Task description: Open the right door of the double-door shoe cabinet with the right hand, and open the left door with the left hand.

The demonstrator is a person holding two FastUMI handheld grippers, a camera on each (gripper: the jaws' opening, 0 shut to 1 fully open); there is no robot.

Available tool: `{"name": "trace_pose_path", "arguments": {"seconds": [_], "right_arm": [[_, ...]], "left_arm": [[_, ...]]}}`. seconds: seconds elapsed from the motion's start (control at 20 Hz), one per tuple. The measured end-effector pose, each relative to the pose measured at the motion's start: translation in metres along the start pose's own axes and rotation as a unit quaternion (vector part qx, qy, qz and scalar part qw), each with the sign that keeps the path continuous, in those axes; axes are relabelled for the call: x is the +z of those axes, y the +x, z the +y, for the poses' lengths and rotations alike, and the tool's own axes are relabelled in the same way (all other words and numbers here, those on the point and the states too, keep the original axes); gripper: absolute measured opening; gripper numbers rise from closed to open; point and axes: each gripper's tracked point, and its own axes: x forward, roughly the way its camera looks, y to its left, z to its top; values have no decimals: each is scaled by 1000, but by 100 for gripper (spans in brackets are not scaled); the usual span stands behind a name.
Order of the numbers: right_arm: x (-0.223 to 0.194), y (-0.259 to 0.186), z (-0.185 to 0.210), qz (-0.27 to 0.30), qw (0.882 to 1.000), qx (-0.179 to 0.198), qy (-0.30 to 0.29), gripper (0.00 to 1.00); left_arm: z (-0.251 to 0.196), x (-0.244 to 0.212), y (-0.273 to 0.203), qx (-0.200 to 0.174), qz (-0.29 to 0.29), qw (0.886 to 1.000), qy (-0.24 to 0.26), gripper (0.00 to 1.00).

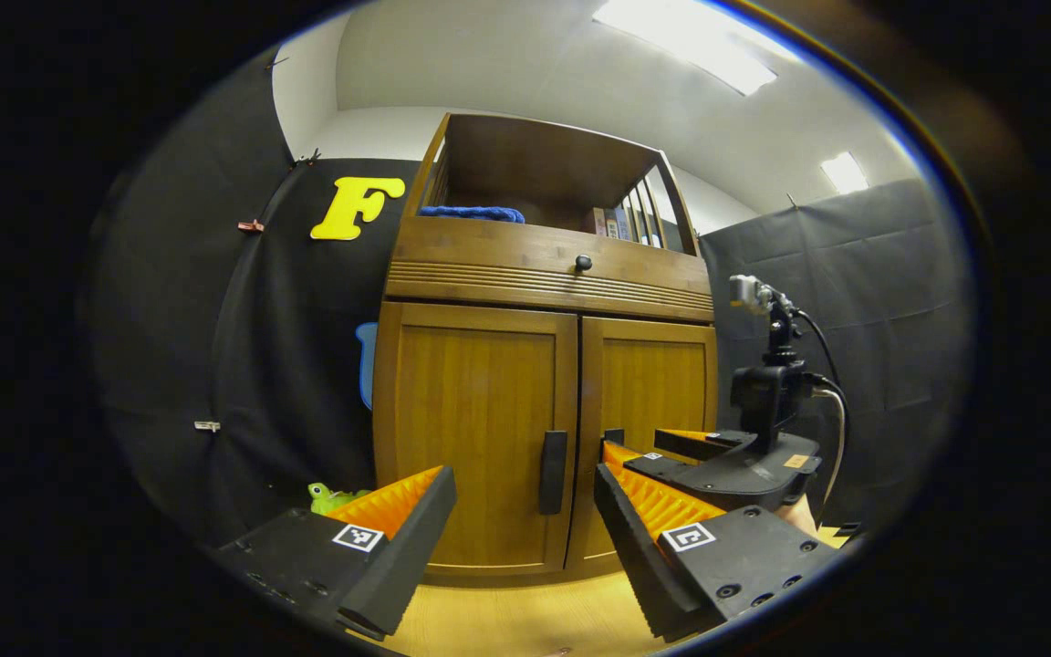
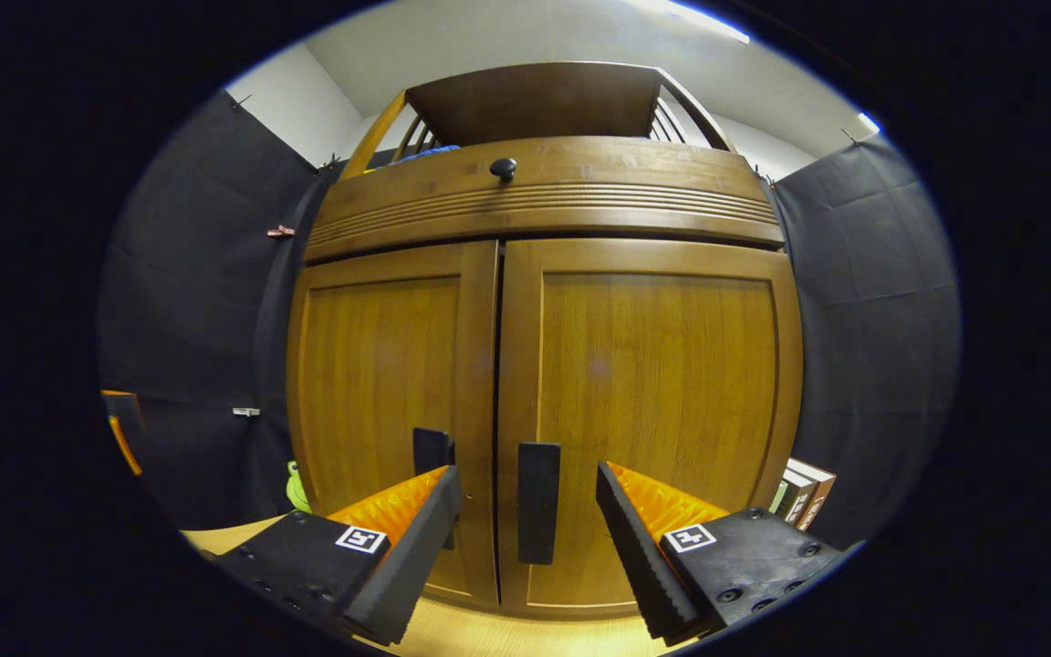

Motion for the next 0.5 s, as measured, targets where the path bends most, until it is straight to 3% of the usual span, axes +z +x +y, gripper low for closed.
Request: {"name": "trace_pose_path", "arguments": {"seconds": [0.35,0.5], "right_arm": [[-13,43,-3,0,1000,-19,-1,91],[-23,56,-12,3,999,-38,-12,84]], "left_arm": [[18,-6,5,23,8,1000,2,95],[22,-7,7,25,11,1000,2,95]]}}
